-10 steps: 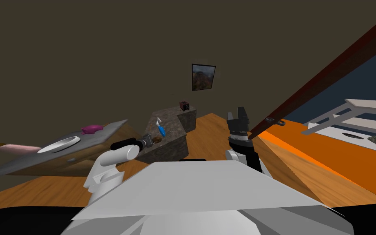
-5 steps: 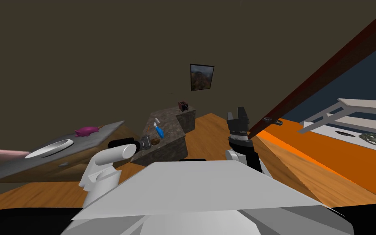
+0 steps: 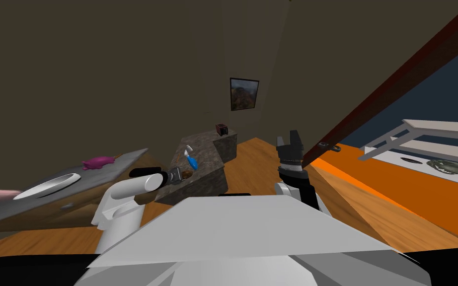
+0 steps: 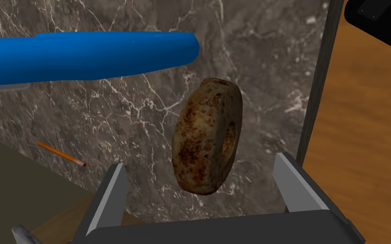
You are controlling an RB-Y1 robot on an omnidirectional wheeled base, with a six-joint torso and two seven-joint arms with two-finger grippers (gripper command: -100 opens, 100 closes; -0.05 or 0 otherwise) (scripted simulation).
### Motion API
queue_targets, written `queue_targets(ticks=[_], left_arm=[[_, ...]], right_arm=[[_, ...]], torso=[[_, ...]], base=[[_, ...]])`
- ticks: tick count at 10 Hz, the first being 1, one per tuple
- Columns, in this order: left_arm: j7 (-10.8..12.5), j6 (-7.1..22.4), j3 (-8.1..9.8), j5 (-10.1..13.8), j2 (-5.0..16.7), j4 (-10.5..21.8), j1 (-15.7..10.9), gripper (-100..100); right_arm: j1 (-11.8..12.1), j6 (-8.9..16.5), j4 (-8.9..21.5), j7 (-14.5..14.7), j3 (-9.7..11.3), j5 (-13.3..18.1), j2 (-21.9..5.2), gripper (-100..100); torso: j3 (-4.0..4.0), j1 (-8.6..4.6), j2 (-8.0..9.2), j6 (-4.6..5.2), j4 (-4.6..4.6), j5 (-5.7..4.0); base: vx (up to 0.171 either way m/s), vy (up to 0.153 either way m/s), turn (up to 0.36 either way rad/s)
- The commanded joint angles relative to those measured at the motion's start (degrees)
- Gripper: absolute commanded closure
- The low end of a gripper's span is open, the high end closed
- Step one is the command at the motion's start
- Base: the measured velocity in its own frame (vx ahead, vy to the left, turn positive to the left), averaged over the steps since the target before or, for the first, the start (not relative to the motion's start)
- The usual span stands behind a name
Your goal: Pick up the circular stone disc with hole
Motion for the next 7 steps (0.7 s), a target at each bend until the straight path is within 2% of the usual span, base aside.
queue_targets(ticks=[1, 2, 4, 5, 7], left_arm=[[0.3, 2.9, 1.28, 1.4, 1.3, 0.6, -0.8, -100], [0.3, 3.8, 1.28, 1.4, 1.3, 0.6, -0.8, -100], [0.7, 7.2, 2.7, 3.0, 3.1, 1.3, -1.6, -100], [0.7, 7.6, 2.7, 3.0, 3.1, 1.3, -1.6, -100], [1.0, 10.5, 3.72, 4.1, 4.7, 1.8, -2.2, -100]], right_arm=[[0.0, 0.0, 0.0, 0.0, 0.0, 0.0, 0.0, 0], [0.0, 0.0, 0.0, 0.0, 0.0, 0.0, 0.0, 0], [0.0, 0.0, 0.0, 0.0, 0.0, 0.0, 0.0, 0], [0.0, 0.0, 0.0, 0.0, 0.0, 0.0, 0.0, 0], [0.0, 0.0, 0.0, 0.0, 0.0, 0.0, 0.0, 0]], torso=[[0.0, 0.0, 0.0, 0.0, 0.0, 0.0], [-0.02, -0.01, -0.03, 0.0, -0.01, 0.0], [0.0, 0.0, 0.01, -0.01, 0.0, 0.0], [0.03, 0.03, 0.06, -0.01, 0.01, 0.0], [0.06, 0.05, 0.1, -0.01, 0.02, 0.01]], base=[[0.035, -0.02, -0.064], [0.027, -0.014, -0.019], [0.012, -0.01, -0.001], [0.0, 0.0, 0.0], [0.003, -0.008, -0.016]])
